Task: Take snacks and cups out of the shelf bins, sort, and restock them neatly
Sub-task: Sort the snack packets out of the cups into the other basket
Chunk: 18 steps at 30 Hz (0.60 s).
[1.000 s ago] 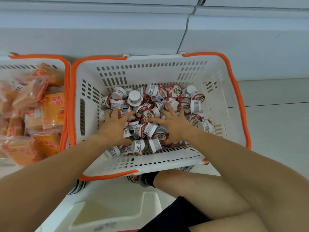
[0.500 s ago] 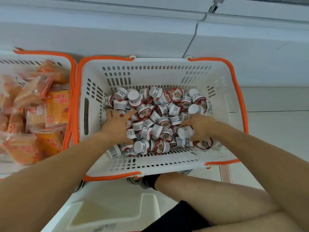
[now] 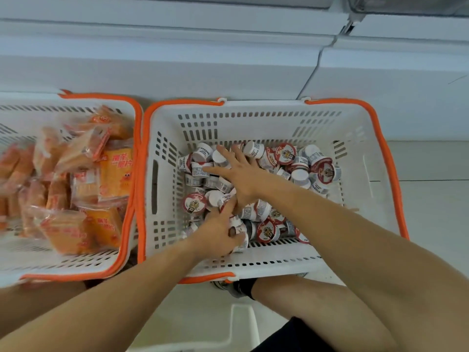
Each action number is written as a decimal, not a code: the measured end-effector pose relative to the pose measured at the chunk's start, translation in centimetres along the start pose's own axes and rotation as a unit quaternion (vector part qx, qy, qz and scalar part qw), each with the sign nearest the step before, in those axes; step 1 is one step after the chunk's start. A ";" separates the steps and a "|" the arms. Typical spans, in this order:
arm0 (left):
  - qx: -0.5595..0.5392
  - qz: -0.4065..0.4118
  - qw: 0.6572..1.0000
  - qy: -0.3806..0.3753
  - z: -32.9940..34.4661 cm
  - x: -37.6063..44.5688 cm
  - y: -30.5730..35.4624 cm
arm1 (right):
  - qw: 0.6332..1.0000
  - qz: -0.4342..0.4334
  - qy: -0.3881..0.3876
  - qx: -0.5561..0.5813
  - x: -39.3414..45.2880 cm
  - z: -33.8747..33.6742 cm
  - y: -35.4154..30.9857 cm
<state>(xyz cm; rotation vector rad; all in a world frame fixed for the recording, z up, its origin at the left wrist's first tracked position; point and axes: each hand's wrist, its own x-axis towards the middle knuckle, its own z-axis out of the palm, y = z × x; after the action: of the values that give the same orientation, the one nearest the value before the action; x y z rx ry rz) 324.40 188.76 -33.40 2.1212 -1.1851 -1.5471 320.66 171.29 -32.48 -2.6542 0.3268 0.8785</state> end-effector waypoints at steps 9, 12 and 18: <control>0.260 -0.082 0.961 0.033 -4.8 0.7 -2.5 | 0.999 -0.025 0.035 -0.002 -2.9 4.2 2.5; 0.289 -0.067 0.954 -0.047 -5.8 1.0 -2.4 | 0.999 0.045 0.008 0.024 -4.5 4.3 3.0; 0.351 -0.067 0.933 -0.041 -6.1 0.8 -2.5 | 0.981 0.068 -0.001 0.184 -6.1 3.0 3.6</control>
<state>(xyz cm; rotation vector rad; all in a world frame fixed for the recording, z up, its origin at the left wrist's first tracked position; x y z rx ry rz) 330.99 188.25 -33.12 2.6232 -1.8765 -1.4063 313.14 169.77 -31.81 -2.3087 0.6128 0.7727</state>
